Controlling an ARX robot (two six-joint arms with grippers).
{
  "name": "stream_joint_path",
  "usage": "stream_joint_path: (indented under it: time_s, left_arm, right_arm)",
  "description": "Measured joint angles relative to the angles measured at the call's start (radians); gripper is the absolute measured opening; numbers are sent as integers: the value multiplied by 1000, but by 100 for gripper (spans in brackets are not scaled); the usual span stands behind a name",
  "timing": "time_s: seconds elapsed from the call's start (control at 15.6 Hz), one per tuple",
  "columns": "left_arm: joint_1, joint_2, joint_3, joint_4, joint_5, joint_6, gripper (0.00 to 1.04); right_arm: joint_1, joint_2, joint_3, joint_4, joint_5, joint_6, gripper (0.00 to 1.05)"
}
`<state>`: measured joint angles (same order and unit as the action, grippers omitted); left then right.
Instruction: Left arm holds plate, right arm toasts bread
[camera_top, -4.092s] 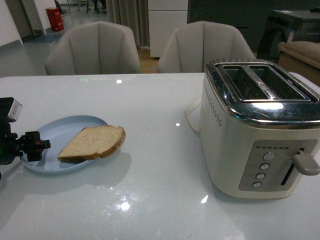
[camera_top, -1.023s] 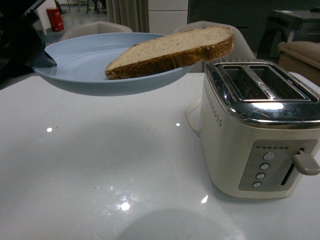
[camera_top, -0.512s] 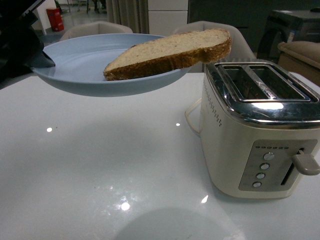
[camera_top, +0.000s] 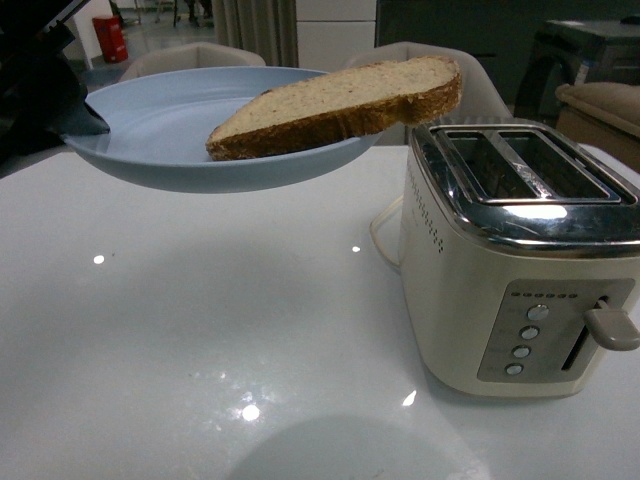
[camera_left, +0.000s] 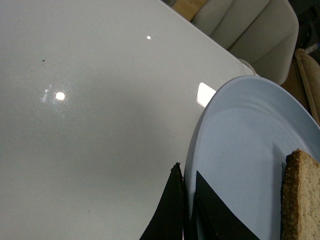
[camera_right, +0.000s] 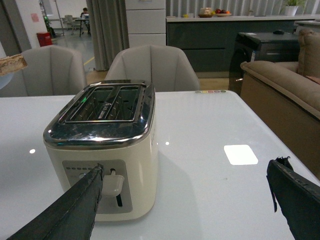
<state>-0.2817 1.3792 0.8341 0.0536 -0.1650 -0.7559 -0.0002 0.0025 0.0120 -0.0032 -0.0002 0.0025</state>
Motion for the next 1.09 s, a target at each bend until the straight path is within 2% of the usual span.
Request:
stream_joint_path:
  time_s: [0.26,0.32,0.38,0.45,0.51,0.58,0.83,0.96,1.09]
  left_arm:
    - [0,0,0,0,0,0,3]
    - [0,0,0,0,0,0,3]
    - [0,0,0,0,-1,0,3]
    - [0,0,0,0,0,0,3]
    - [0,0,0,0,0,0,3]
    - [0,0,0,0,0,0,3]
    - [0,0,0,0,0,0,3]
    - [0,0,0,1,0,0,3]
    - [0,0,0,1,0,1,3]
  right_arm:
    - [0,0,0,-1,1,0,98]
    - [82,62,34,-102,182,64,98]
    - [152,160,56,-111,336,131,98]
    - [141,182,66,-85,434,155,98]
    - [130,191,72,-72,448,160,98]
    - [101,214,102,-33,443,162,98]
    - [20,548,311,209,302,137,98]
    - [35,749,481,257,256,131,98]
    - [79,840,557,259,223,141,98]
